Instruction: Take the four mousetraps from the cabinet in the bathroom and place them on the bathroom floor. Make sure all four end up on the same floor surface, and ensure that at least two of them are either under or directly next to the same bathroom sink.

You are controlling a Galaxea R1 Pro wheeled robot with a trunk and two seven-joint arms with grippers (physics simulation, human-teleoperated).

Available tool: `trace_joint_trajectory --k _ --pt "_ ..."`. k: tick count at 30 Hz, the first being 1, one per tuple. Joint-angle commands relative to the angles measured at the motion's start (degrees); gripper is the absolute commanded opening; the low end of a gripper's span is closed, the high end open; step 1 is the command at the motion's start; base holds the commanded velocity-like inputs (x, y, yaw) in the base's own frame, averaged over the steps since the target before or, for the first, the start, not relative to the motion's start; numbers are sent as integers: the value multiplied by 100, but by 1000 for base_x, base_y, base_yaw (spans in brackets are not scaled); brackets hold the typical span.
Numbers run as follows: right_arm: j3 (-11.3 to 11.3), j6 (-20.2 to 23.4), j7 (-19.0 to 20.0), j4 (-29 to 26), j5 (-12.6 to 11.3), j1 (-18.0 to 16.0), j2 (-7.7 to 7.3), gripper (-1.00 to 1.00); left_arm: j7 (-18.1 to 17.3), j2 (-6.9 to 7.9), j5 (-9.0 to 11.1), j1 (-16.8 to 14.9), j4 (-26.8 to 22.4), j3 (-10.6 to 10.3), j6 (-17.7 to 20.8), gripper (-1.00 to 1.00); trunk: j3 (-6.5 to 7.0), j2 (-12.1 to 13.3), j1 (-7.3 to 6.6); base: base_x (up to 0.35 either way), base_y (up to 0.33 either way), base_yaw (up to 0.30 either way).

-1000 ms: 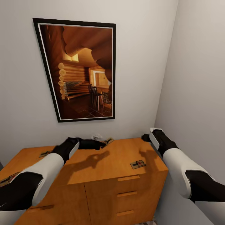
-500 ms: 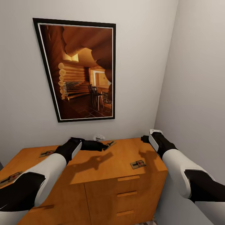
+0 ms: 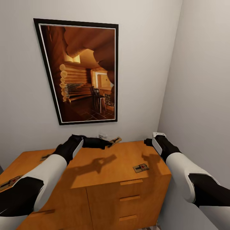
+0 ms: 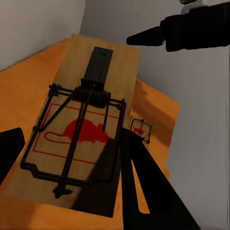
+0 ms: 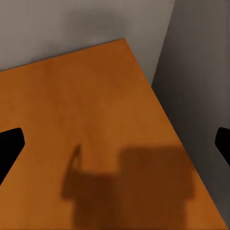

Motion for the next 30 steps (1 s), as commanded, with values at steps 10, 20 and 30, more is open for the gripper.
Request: trace_joint_trajectory --k 10,20,30 --pt "-13 16 -40 0 -66 -3 3 100 -909 162 -290 -5 -648 -357 78 -100 -9 -7 1 0 0 0" --pt "-13 16 -42 85 -56 -3 10 100 -255 113 -915 43 -1177 -400 933 -100 -9 -7 1 0 0 0" --pt "-13 16 -40 97 -55 -3 11 100 318 187 -1016 758 -3460 -499 2536 -100 -9 -7 1 0 0 0"
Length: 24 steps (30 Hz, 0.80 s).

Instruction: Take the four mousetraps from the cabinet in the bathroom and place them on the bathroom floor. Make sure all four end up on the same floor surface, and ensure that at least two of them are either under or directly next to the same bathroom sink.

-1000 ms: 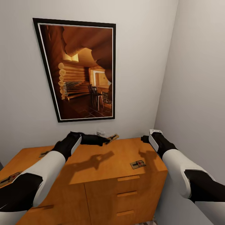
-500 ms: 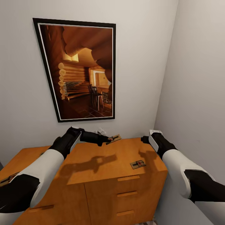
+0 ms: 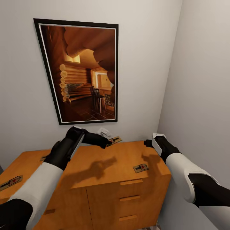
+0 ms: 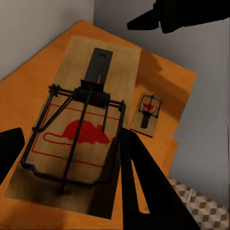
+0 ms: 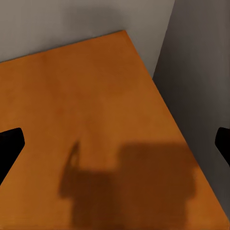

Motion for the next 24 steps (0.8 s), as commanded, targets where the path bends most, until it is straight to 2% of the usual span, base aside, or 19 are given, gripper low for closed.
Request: trace_joint_trajectory --k 1,2,5,8,11,14,24 --pt "-17 16 -40 -9 -59 -3 3 100 -47 28 -72 57 -204 -3 117 -100 -9 -6 2 0 0 0" --pt "-17 16 -41 -9 -59 -3 3 100 -35 85 -74 162 -534 -4 289 -100 -9 -6 2 0 0 0" --pt "-17 16 -41 -9 -59 -3 3 100 -20 209 -87 312 -947 -4 523 -100 -9 -6 2 0 0 0" --pt "-17 16 -42 -6 -59 -3 3 100 -15 305 -95 356 -1027 0 588 -100 -9 -6 2 0 0 0" --pt "-17 16 -42 -2 -63 -3 9 100 -28 493 -61 377 -1098 6 621 -100 -9 -6 2 0 0 0" --pt "-17 16 -42 37 -62 -5 19 100 -39 621 -36 385 -1155 17 636 -100 -9 -6 2 0 0 0" --pt "-15 11 -39 225 -49 -4 28 100 -52 606 -29 387 -1195 20 645 -100 -9 -6 2 0 0 0"
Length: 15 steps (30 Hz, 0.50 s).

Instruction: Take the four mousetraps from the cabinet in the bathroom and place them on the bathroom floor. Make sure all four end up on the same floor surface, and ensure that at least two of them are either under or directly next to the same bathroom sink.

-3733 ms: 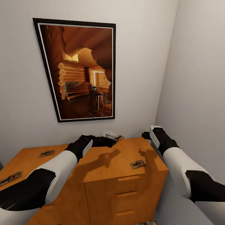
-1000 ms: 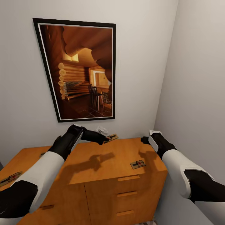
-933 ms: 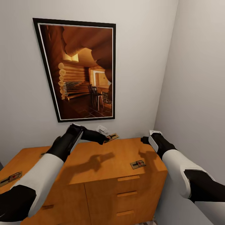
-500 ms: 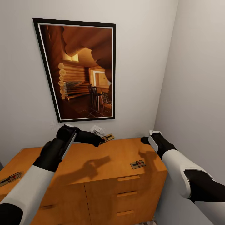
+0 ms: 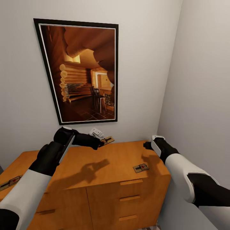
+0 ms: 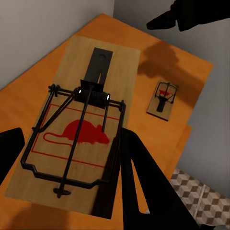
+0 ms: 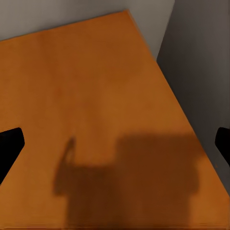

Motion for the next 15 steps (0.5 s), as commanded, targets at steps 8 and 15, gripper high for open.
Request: trace_joint_trajectory --k 8,15 --pt "17 21 -42 161 -69 -3 112 100 -58 -20 -65 -6 11 -3 13 -100 -9 -7 1 0 0 0" --pt "23 19 -102 246 -53 -3 434 100 -59 -23 -66 -6 29 -3 13 -100 -9 -7 1 0 0 0"
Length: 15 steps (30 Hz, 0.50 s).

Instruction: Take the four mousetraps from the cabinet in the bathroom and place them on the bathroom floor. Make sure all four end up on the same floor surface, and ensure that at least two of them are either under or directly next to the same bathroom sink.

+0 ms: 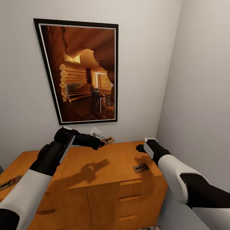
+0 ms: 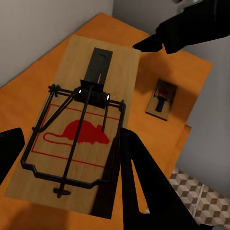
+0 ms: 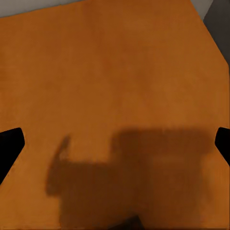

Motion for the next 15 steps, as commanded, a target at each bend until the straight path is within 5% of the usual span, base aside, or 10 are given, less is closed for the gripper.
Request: trace_joint_trajectory --k 1,15 --pt "-23 14 -48 -7 -54 -3 16 100 -57 1 -58 -6 -3 -3 13 -100 -9 -7 1 0 0 0" --pt "-23 12 -50 3 -48 -4 59 100 -49 -13 -70 -6 23 -10 4 -100 -9 -7 1 0 0 0"
